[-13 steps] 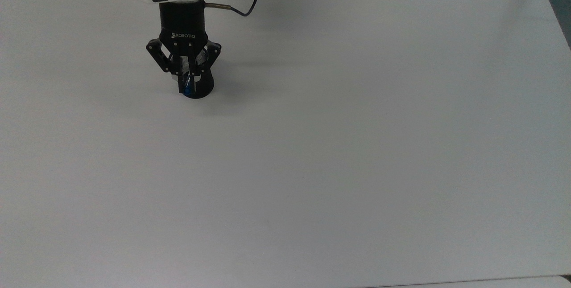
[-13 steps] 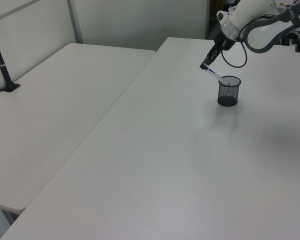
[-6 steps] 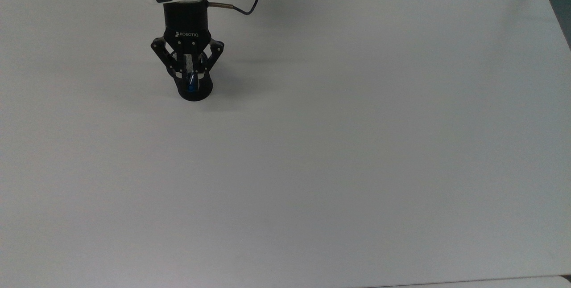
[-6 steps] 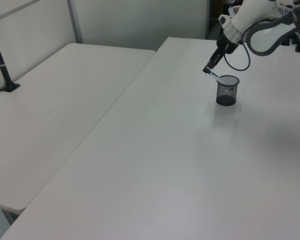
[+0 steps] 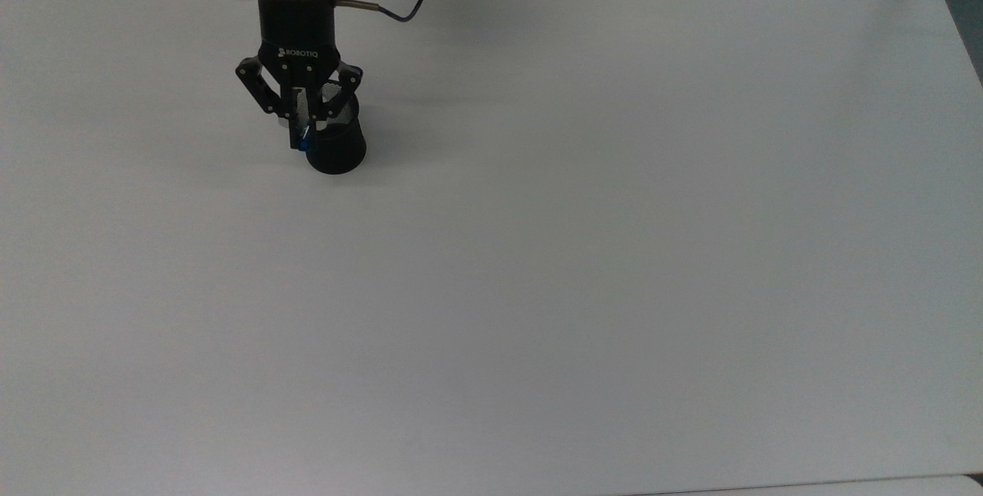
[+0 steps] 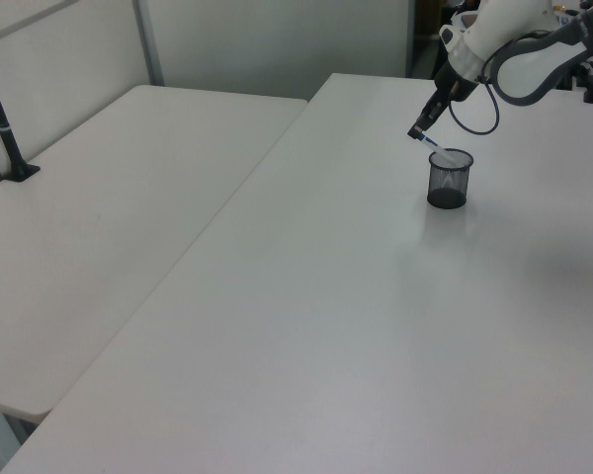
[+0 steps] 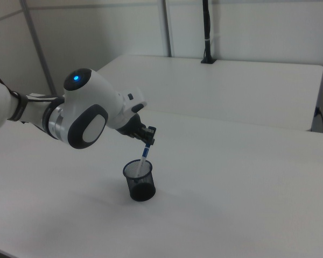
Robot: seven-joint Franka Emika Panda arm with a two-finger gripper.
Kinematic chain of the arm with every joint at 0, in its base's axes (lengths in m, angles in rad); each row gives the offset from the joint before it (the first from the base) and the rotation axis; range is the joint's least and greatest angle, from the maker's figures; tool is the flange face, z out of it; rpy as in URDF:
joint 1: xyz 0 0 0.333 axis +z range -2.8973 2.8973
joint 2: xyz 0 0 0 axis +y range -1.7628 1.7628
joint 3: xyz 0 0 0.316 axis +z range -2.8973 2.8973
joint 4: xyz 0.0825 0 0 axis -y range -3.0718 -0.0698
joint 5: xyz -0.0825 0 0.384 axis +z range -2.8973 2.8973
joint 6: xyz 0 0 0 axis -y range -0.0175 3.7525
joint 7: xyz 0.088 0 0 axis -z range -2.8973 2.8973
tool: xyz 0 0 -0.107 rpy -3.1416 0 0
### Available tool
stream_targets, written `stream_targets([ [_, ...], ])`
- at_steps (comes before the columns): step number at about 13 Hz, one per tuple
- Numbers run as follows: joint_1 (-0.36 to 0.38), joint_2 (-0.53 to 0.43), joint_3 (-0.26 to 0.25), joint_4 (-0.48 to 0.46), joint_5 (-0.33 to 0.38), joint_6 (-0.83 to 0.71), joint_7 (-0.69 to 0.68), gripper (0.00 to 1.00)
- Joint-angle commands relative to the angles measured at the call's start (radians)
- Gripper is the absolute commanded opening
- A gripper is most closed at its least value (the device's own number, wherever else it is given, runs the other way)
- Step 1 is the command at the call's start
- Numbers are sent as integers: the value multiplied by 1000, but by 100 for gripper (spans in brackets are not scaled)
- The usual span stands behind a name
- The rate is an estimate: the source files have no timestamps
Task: Insert the marker
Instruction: 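Lower the marker into the cup and open the gripper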
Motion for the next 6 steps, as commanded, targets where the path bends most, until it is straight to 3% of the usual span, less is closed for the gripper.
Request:
stream_targets([
  [1, -12, -41, -15, -42, 22, 3, -67, 30],
  [3, -11, -41, -19, -42, 22, 3, -64, 53],
  [6, -5, -42, -19, -39, 22, -3, -49, 69],
])
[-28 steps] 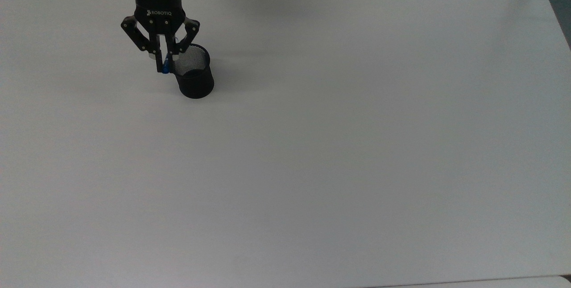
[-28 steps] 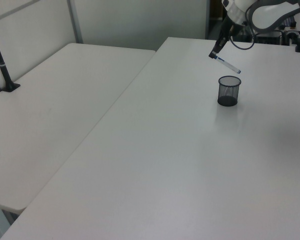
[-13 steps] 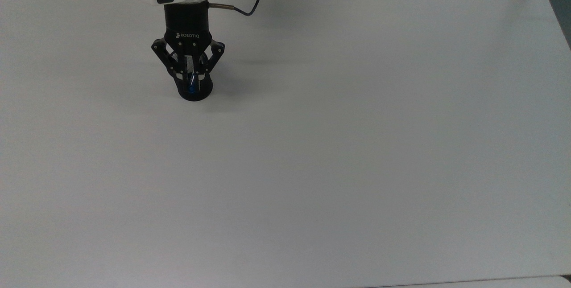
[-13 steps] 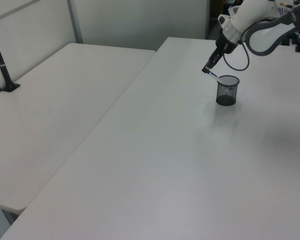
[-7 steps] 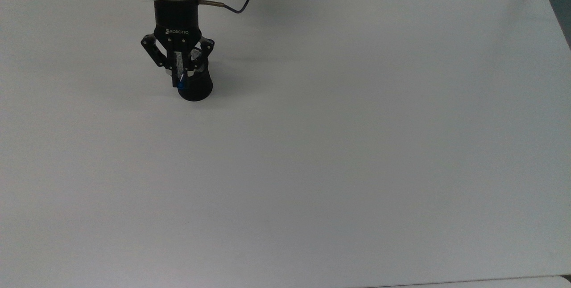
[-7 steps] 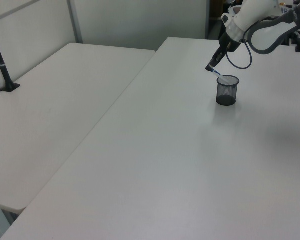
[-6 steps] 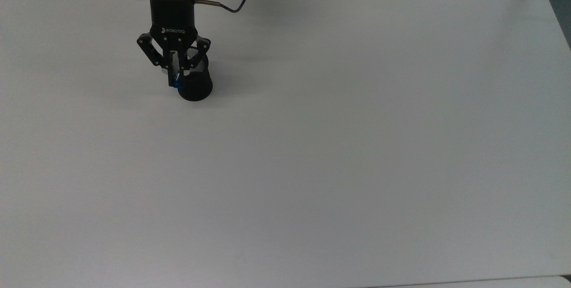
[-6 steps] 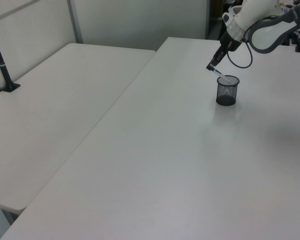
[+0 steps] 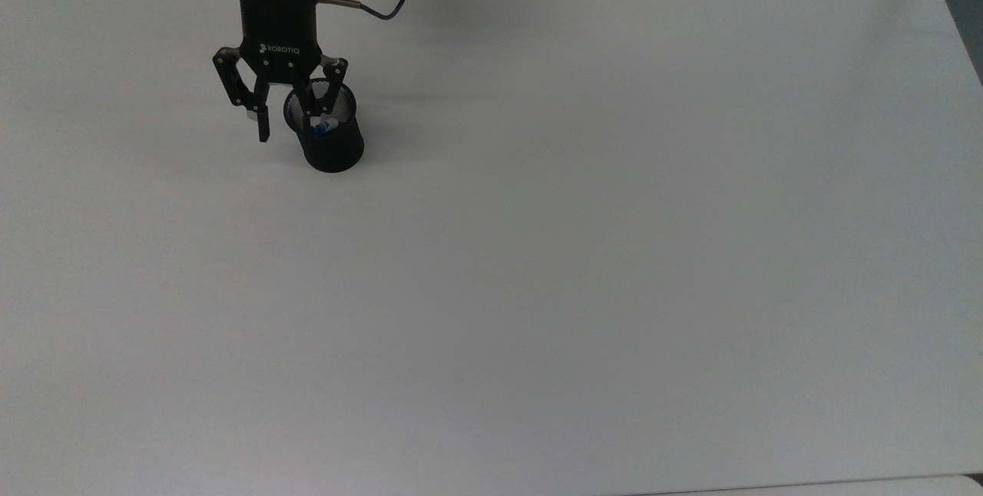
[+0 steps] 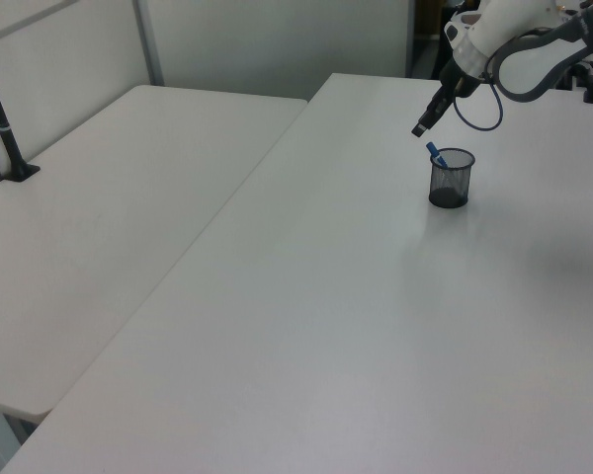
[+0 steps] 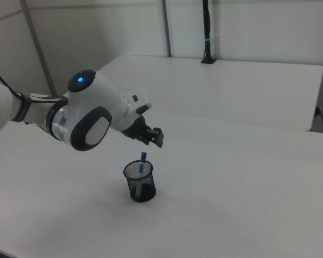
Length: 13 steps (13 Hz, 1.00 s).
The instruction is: Insert the marker
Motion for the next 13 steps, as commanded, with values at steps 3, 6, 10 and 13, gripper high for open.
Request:
stream_targets([
  [3, 17, -56, -8, -26, 22, -24, 24, 82],
  [6, 21, -97, -7, 80, 22, -242, 84, 100],
  [10, 23, -91, 0, 383, 22, -741, 183, 100],
  [13, 44, -84, 4, 503, 22, -962, 239, 100],
])
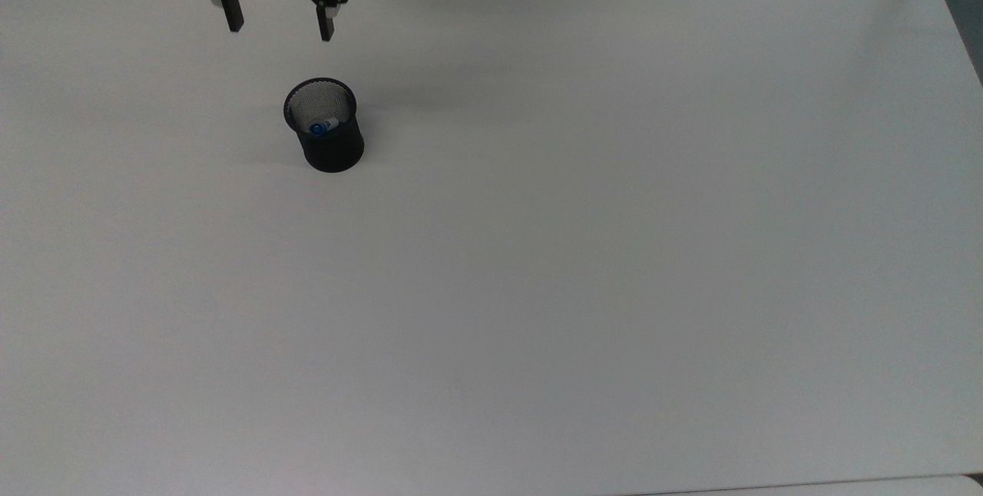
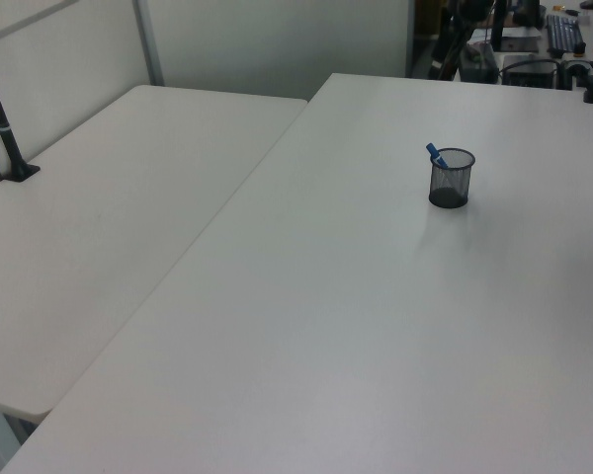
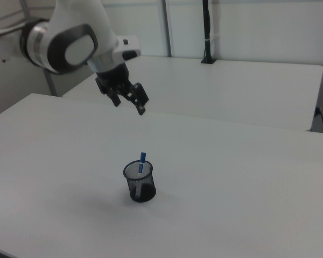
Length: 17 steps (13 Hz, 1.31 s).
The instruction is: Insert the marker
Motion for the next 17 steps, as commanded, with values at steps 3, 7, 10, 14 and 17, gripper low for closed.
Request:
stream_targets([
  [3, 59, 38, -1, 242, 20, -430, 155, 100],
  [7, 85, 44, -4, 256, 5, -450, 249, 100],
  [10, 87, 80, -6, 260, -46, -385, 178, 100],
  [14, 85, 131, -6, 326, -44, -366, 61, 100],
  [17, 84, 130, -9, 328, -37, -364, 70, 100],
])
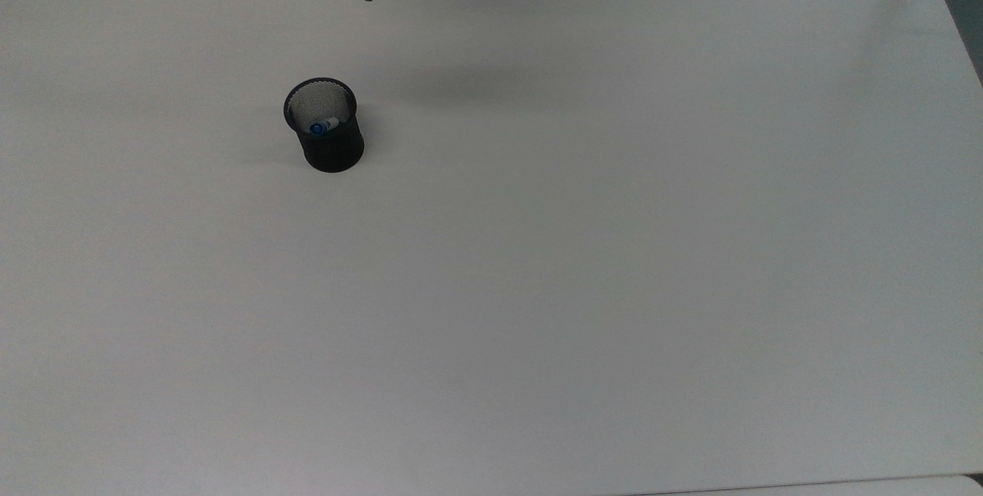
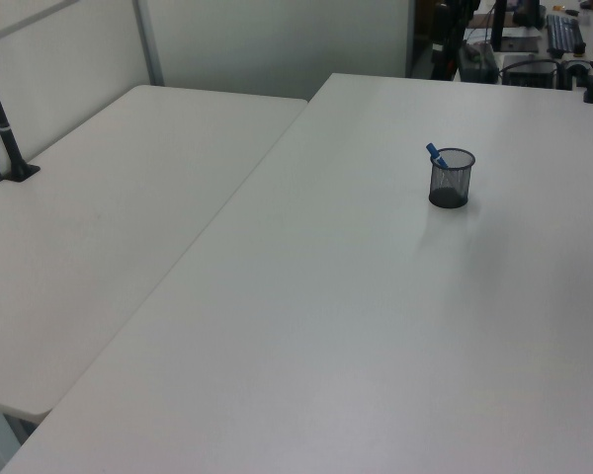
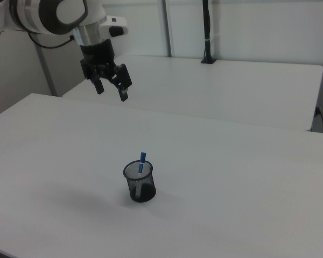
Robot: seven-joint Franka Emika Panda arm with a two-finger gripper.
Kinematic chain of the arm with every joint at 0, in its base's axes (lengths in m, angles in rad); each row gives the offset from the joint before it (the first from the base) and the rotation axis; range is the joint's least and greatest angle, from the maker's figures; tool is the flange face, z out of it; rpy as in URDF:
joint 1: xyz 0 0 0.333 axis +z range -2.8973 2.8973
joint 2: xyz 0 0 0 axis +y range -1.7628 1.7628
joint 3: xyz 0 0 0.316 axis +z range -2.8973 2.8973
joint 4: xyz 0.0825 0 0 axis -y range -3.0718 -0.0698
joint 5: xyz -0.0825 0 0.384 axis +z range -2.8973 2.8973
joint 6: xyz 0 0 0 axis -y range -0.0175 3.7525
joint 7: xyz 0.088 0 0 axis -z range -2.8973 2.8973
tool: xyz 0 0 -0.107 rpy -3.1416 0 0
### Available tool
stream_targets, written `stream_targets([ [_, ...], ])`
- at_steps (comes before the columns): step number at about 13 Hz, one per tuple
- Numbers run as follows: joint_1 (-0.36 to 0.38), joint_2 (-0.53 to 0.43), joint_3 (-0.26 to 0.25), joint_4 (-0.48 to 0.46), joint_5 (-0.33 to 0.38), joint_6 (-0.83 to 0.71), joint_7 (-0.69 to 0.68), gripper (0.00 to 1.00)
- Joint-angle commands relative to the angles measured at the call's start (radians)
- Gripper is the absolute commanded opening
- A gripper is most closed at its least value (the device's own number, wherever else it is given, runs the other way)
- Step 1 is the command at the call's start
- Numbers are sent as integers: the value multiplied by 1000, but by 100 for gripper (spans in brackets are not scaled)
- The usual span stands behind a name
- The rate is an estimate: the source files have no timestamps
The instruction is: Insert the marker
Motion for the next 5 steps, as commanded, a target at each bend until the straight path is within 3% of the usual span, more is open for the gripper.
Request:
stream_targets([
  [1, 13, 16, -14, 31, 0, 0, -18, 100],
  [5, 13, 16, -10, 31, -9, 1, -27, 100],
])
